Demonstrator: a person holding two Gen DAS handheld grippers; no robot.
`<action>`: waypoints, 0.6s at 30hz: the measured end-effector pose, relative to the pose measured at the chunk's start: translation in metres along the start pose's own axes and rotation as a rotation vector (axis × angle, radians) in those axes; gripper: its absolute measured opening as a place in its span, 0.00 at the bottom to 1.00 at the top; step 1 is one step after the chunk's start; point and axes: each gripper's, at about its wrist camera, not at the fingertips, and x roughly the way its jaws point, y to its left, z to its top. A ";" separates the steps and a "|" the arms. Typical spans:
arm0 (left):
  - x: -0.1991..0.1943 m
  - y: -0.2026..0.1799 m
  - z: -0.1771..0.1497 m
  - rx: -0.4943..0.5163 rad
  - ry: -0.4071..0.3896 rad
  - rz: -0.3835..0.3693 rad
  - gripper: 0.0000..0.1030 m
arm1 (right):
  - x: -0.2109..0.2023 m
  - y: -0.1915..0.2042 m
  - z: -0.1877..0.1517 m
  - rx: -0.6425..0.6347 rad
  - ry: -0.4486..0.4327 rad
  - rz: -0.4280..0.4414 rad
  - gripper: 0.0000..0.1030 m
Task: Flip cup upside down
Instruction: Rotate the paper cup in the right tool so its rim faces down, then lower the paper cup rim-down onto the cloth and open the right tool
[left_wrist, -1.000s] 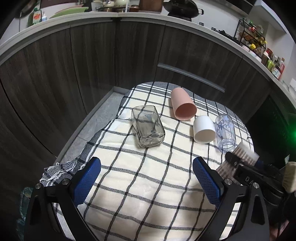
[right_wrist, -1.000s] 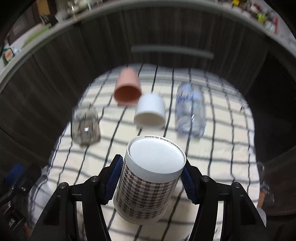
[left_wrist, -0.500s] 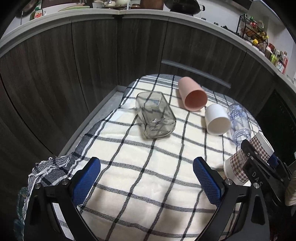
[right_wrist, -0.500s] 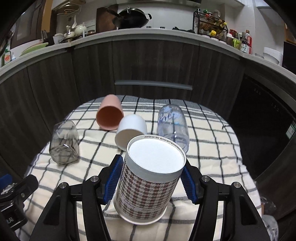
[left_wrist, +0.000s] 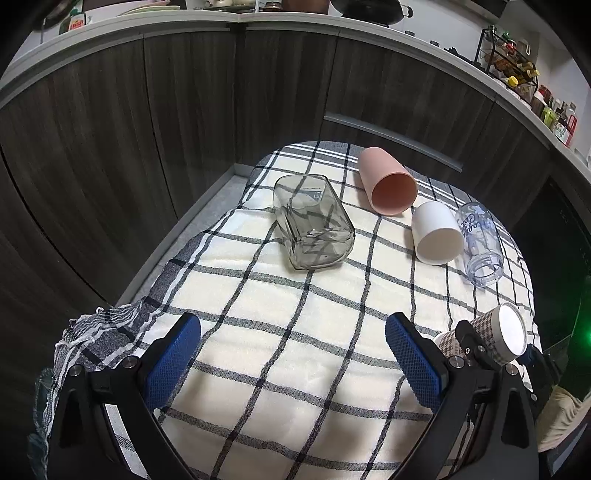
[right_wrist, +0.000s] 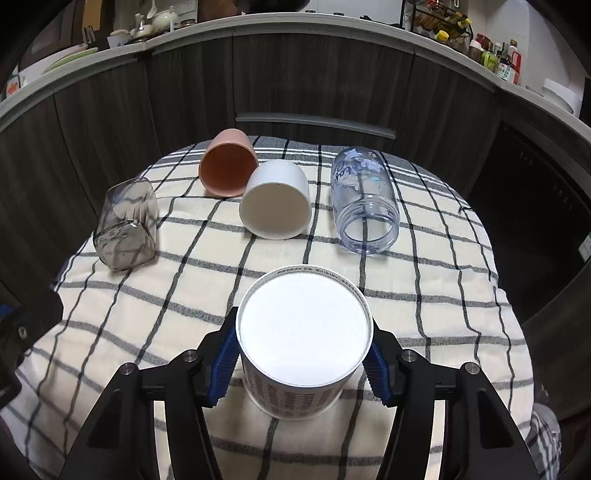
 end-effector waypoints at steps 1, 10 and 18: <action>0.000 0.000 0.000 -0.001 0.000 -0.002 0.99 | 0.000 0.000 0.000 -0.001 0.001 0.001 0.57; -0.005 -0.001 0.002 0.013 -0.012 0.007 0.99 | -0.005 -0.002 0.002 0.010 0.004 0.011 0.69; -0.020 -0.005 0.007 0.031 -0.050 0.007 0.99 | -0.030 -0.015 0.009 0.043 -0.023 0.026 0.77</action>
